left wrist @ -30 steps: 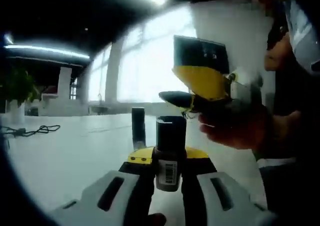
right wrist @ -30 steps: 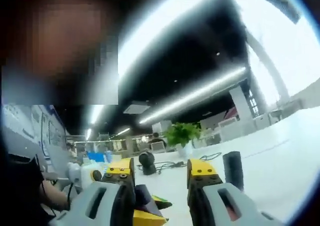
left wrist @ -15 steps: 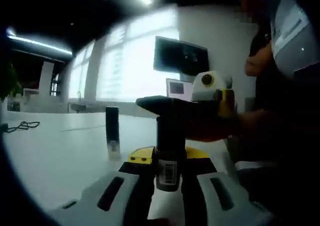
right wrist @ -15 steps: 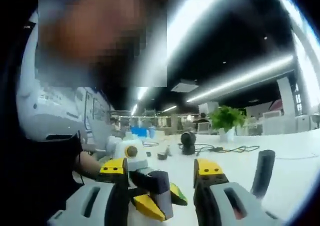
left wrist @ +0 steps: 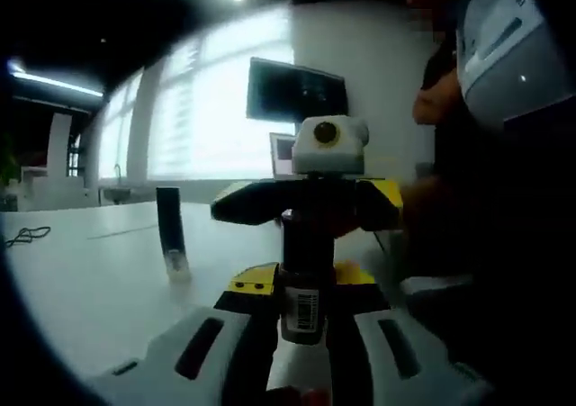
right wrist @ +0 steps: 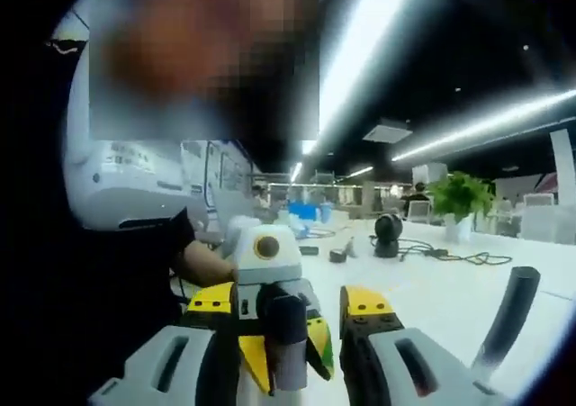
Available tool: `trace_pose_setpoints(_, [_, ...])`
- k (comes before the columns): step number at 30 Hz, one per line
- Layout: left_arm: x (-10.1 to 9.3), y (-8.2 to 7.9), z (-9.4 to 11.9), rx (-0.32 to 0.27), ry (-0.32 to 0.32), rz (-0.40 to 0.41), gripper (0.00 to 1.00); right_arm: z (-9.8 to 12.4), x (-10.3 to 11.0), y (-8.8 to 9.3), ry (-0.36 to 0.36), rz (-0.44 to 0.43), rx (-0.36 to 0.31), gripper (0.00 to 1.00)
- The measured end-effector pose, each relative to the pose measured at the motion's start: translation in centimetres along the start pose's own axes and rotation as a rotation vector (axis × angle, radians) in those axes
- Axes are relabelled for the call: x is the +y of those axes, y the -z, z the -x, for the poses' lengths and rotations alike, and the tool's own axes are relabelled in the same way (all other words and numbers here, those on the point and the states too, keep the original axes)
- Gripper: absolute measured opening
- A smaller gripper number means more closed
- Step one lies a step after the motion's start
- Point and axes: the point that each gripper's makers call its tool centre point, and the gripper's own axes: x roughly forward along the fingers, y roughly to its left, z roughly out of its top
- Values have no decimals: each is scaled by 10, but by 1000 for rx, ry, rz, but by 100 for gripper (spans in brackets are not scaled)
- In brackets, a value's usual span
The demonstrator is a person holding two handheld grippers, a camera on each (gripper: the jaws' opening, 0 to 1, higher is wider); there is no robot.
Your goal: Pick up cosmetic bottle twist off cap place on table pick up cap screw tight cap place on table
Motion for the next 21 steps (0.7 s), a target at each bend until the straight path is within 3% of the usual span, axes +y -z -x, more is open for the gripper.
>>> trace_pose_setpoints(6, [-5, 0, 0, -3, 25, -5, 9, -6, 2, 8, -40, 18, 29, 24])
trace_pose_setpoints(15, [-12, 0, -2, 2, 39, -12, 9, -13, 13, 10, -83, 36, 45, 15])
trace_pose_setpoints(21, [-13, -1, -4, 2, 36, -12, 9, -14, 14, 10, -75, 60, 53, 13])
